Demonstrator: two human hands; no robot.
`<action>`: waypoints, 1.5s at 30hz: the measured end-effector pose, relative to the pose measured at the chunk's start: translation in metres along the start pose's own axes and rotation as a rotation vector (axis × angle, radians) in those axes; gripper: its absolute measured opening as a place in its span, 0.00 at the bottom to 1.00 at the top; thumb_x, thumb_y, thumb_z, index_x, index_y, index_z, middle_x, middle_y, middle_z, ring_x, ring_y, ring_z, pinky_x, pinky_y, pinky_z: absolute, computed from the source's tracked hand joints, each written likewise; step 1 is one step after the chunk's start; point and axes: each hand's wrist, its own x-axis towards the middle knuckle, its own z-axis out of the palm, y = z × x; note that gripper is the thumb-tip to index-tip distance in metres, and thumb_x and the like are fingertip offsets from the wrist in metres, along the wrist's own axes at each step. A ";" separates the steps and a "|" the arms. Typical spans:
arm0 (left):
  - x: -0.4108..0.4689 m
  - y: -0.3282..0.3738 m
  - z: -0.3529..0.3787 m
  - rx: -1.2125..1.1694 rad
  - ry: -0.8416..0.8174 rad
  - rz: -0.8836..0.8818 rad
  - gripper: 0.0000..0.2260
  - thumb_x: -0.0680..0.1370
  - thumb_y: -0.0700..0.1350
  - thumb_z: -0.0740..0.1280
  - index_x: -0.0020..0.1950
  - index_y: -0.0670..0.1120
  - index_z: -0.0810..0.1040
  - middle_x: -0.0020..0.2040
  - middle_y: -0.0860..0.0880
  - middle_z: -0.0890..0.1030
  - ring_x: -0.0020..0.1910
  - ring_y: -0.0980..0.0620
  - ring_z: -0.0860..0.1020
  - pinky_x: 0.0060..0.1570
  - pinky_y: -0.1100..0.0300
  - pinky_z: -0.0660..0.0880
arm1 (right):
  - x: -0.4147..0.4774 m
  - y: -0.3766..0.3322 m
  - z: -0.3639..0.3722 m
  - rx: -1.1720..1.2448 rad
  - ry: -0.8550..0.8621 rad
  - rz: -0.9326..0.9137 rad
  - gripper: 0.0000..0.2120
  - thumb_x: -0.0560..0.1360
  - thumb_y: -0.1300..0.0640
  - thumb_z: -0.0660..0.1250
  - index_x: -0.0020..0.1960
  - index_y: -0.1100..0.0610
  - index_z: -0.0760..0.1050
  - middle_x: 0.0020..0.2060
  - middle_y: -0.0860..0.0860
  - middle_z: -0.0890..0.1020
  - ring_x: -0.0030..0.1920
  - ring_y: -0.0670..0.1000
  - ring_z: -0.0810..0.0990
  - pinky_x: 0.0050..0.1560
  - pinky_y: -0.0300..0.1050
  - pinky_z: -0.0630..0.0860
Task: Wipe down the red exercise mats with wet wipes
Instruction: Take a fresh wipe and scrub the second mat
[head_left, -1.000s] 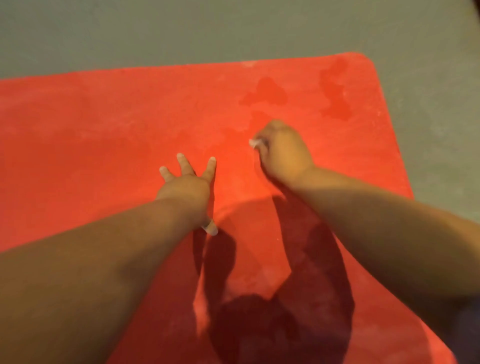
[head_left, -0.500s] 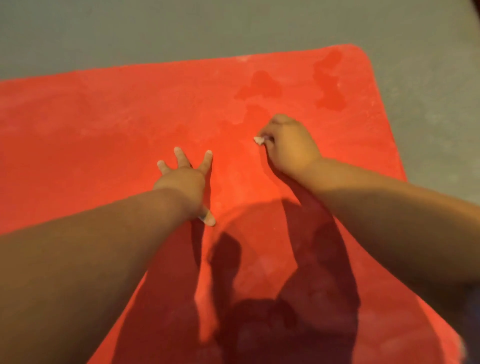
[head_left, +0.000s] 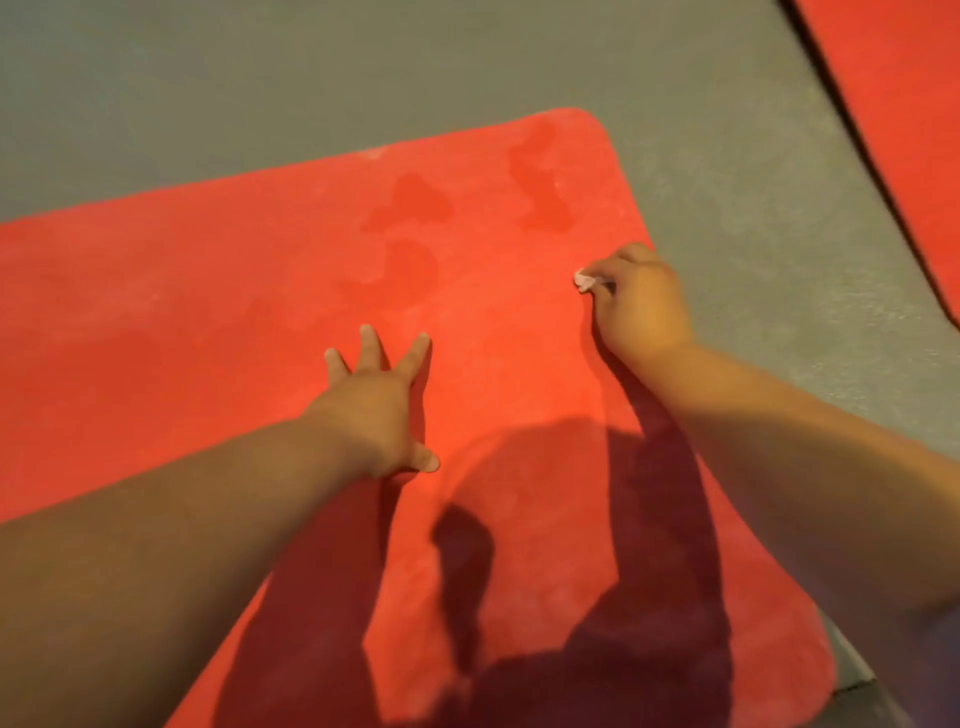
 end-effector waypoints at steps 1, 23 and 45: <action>0.004 0.009 -0.002 0.011 -0.002 -0.005 0.59 0.63 0.59 0.78 0.75 0.60 0.34 0.75 0.38 0.34 0.71 0.23 0.42 0.69 0.34 0.56 | 0.007 -0.004 0.004 -0.010 0.012 0.064 0.10 0.73 0.66 0.64 0.51 0.63 0.82 0.47 0.62 0.79 0.50 0.62 0.77 0.54 0.52 0.69; 0.021 0.017 -0.011 0.017 -0.071 -0.101 0.63 0.60 0.54 0.81 0.69 0.70 0.29 0.72 0.45 0.24 0.70 0.22 0.40 0.64 0.34 0.62 | -0.009 0.000 0.008 0.052 0.036 -0.028 0.10 0.74 0.63 0.64 0.51 0.60 0.82 0.47 0.61 0.78 0.50 0.61 0.76 0.54 0.48 0.69; 0.041 -0.087 -0.060 0.323 0.127 0.021 0.54 0.64 0.56 0.78 0.79 0.53 0.45 0.77 0.43 0.53 0.73 0.36 0.58 0.69 0.44 0.63 | 0.022 -0.051 0.014 -0.055 -0.163 -0.008 0.12 0.74 0.63 0.64 0.55 0.60 0.82 0.51 0.61 0.81 0.55 0.60 0.78 0.57 0.46 0.69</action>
